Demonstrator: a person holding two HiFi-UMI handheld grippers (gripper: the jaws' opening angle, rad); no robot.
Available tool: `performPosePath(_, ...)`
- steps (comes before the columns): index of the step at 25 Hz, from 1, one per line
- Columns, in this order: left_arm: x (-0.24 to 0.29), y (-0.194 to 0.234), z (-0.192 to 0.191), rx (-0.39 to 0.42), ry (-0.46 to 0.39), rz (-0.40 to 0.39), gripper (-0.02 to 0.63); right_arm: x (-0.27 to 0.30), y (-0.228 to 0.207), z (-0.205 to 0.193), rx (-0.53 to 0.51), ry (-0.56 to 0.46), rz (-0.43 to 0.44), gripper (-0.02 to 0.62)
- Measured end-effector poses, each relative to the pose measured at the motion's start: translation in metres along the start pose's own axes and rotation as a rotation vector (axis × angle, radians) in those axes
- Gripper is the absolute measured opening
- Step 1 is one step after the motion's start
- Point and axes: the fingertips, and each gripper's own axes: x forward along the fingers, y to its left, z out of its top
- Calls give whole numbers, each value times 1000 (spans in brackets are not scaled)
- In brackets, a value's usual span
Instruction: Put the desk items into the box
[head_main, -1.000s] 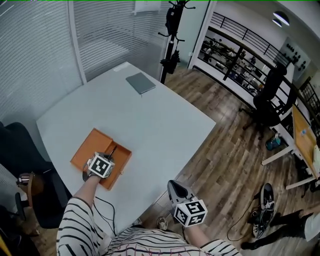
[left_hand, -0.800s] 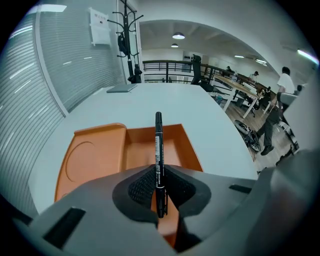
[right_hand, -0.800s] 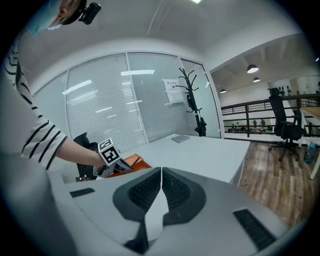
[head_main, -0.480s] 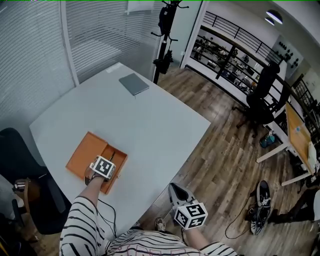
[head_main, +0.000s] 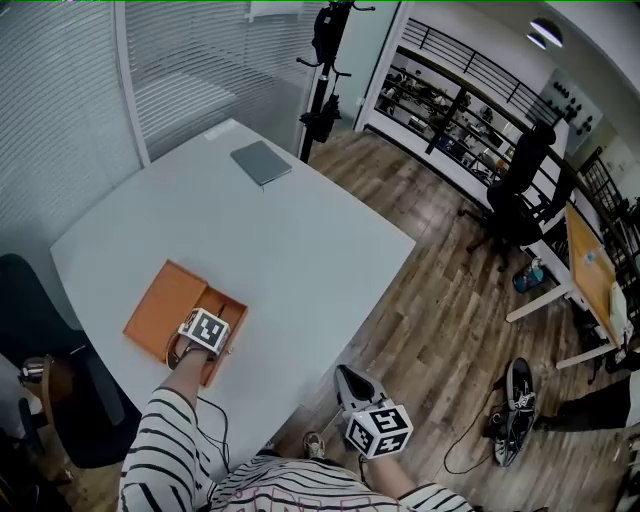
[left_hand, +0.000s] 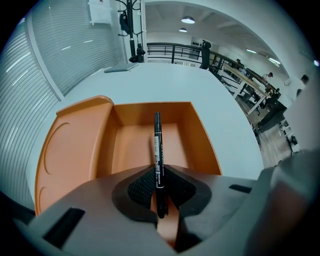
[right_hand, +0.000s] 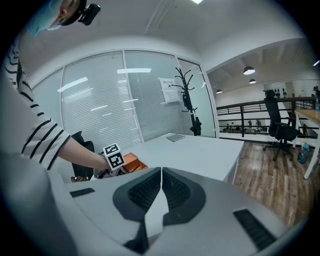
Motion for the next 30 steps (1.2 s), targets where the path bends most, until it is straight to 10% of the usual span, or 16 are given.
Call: performPosePath(30,-7,1,5,-8,-79,36,91,-5,-5,4,6,-11,15,26)
